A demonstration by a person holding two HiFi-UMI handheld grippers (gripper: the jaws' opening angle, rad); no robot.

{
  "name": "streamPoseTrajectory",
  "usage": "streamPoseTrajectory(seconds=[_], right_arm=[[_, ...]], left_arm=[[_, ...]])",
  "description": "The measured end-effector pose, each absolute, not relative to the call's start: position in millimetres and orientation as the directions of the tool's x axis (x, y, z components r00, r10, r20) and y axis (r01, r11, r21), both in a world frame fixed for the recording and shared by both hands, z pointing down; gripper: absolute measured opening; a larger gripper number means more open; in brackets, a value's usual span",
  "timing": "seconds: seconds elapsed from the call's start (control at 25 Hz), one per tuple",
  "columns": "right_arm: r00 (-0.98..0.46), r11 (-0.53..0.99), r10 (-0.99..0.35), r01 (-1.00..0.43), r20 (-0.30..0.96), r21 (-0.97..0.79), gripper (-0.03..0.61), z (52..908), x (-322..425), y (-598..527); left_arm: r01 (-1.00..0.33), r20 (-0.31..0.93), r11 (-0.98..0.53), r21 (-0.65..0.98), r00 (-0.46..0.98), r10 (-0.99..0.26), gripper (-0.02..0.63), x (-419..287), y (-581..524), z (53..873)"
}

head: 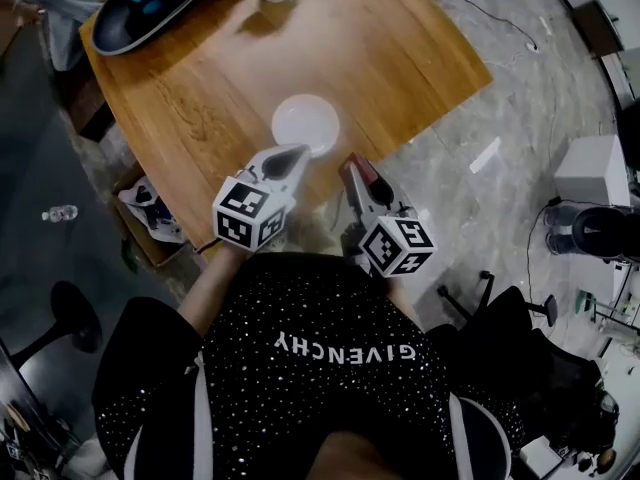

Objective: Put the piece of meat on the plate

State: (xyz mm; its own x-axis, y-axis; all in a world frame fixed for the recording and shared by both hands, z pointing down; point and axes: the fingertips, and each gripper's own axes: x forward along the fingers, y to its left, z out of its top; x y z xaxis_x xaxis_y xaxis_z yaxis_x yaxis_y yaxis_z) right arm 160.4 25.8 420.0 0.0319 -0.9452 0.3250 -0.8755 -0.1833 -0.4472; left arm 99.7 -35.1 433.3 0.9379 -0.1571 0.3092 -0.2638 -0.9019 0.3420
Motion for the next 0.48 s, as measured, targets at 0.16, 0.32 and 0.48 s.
streamPoseTrajectory(seconds=[0.16,0.32,0.48], right_arm=[[-0.047,-0.115,-0.941,-0.887,0.334,-0.448,0.097,423,175,-9],[-0.143,-0.039,-0.923,-0.888,0.356,-0.458,0.097,429,184,-43],[-0.243,0.007,-0.891,-0.853,0.385,-0.522,0.097,445,189,-72]], left_arm=[[-0.328,0.316,-0.88,0.342,0.923,-0.221,0.008,114,-64,437],[-0.416,0.337,-0.84,0.348,0.892,-0.302,0.008,118,-91,441],[-0.482,0.365,-0.801,0.354,0.86,-0.356,0.008,117,-109,456]])
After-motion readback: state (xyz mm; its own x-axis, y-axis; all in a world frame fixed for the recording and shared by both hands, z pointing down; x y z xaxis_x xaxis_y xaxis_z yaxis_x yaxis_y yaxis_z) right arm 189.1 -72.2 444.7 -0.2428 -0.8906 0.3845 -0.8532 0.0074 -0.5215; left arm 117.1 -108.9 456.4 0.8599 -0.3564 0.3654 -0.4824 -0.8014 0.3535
